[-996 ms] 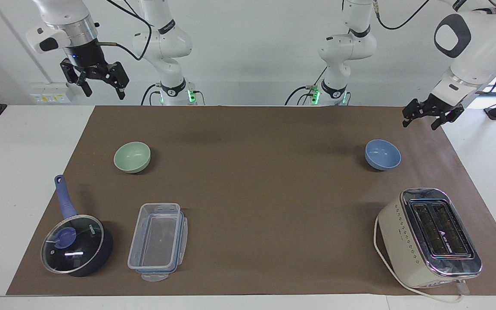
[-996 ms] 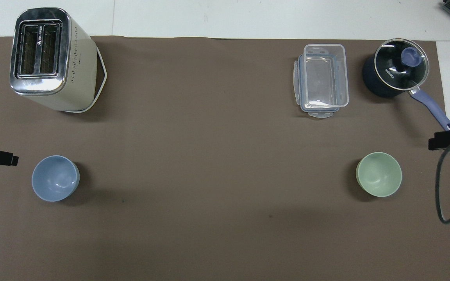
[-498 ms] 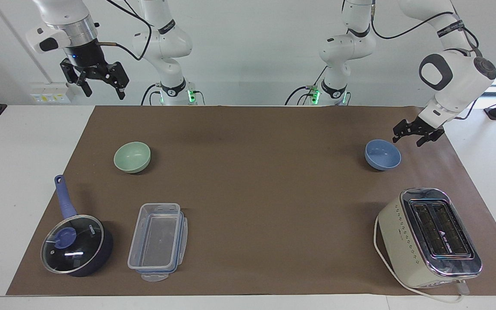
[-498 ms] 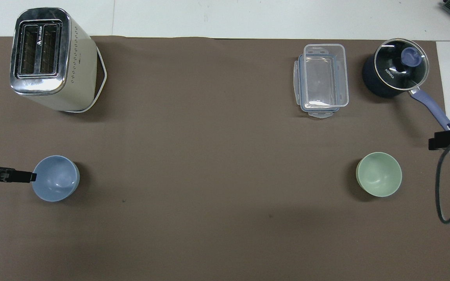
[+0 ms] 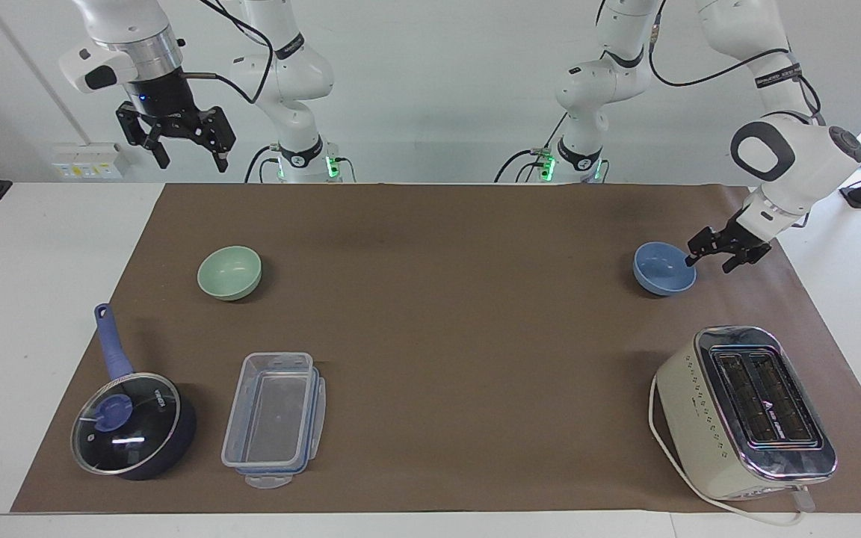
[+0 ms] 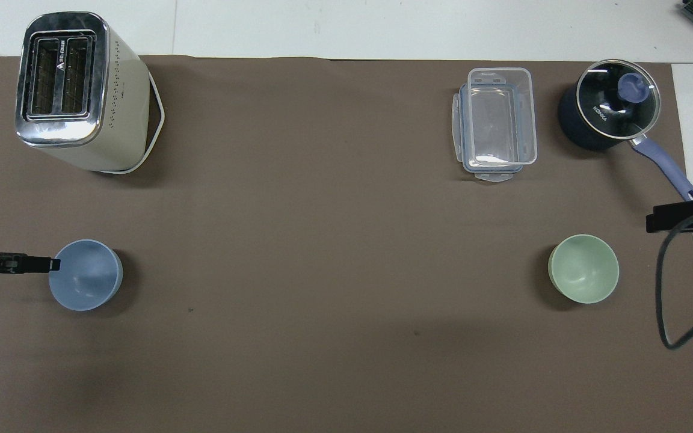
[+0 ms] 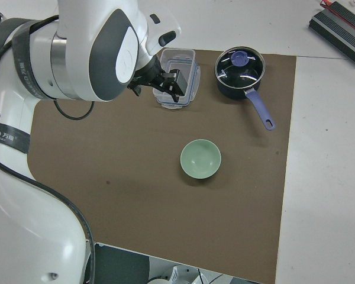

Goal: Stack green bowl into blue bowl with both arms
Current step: 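Reach the left gripper to the blue bowl rim and grasp it, then slide the blue bowl with the left gripper toward the table center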

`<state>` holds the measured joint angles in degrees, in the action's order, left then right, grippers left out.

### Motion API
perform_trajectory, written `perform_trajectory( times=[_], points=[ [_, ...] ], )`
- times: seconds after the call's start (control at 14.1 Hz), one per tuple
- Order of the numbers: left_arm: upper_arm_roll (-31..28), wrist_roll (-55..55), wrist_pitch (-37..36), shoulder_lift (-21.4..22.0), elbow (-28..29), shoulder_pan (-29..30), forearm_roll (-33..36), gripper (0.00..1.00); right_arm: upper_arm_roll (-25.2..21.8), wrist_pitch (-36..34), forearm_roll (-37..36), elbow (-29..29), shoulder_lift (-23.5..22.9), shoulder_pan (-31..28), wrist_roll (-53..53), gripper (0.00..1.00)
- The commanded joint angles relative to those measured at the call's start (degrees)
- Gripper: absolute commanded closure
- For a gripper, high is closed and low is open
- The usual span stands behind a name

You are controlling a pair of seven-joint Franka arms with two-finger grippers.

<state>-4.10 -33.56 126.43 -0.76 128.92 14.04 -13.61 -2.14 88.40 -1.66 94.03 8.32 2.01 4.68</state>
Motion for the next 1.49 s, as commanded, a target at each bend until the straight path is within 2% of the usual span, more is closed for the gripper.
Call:
perform_trajectory(
  times=[0.0, 0.36, 0.5, 0.57, 0.78, 0.85, 1.14, 1.42],
  points=[
    [0.5, -1.0, 2.0, -1.4, 0.4, 0.2, -1.5, 0.06, -0.1, -0.2, 0.1, 1.0, 0.6, -0.7, -1.2, 0.0],
    [0.5, -0.3, 2.7, -1.6, 1.9, -1.6, -1.6, 0.11, -0.4, -0.5, 0.5, 0.4, -0.7, -0.9, -1.4, 0.0],
    [0.5, -0.4, 2.4, -1.5, 1.9, -1.5, -1.6, 0.24, -0.3, -1.0, 0.5, 0.7, -0.4, -0.8, -1.4, 0.0],
    [0.5, -0.4, 2.3, -1.5, 1.9, -1.6, -1.6, 0.4, -0.3, -1.3, 0.5, 0.8, -0.4, -0.8, -1.4, 0.0],
    [0.5, -0.8, 1.6, -1.3, 2.0, -1.4, -1.6, 0.96, -0.3, -1.3, 0.5, 1.8, 0.2, -0.6, -1.4, 0.0],
    [0.3, -1.0, 0.8, -1.2, 1.9, -1.4, -1.6, 1.0, -0.3, -1.2, 0.5, 1.8, 0.1, -0.4, -1.4, 0.0],
    [0.6, -0.2, -0.2, 0.8, 1.8, -2.2, -1.5, 1.0, -0.3, -0.9, 0.5, 1.9, 0.0, -0.4, -1.5, 0.0],
    [0.7, 9.8, -1.4, 4.8, 1.3, -10.8, -0.7, 1.0, -0.3, -1.4, 0.5, 1.9, 0.1, -0.7, -1.5, 0.0]
  ],
)
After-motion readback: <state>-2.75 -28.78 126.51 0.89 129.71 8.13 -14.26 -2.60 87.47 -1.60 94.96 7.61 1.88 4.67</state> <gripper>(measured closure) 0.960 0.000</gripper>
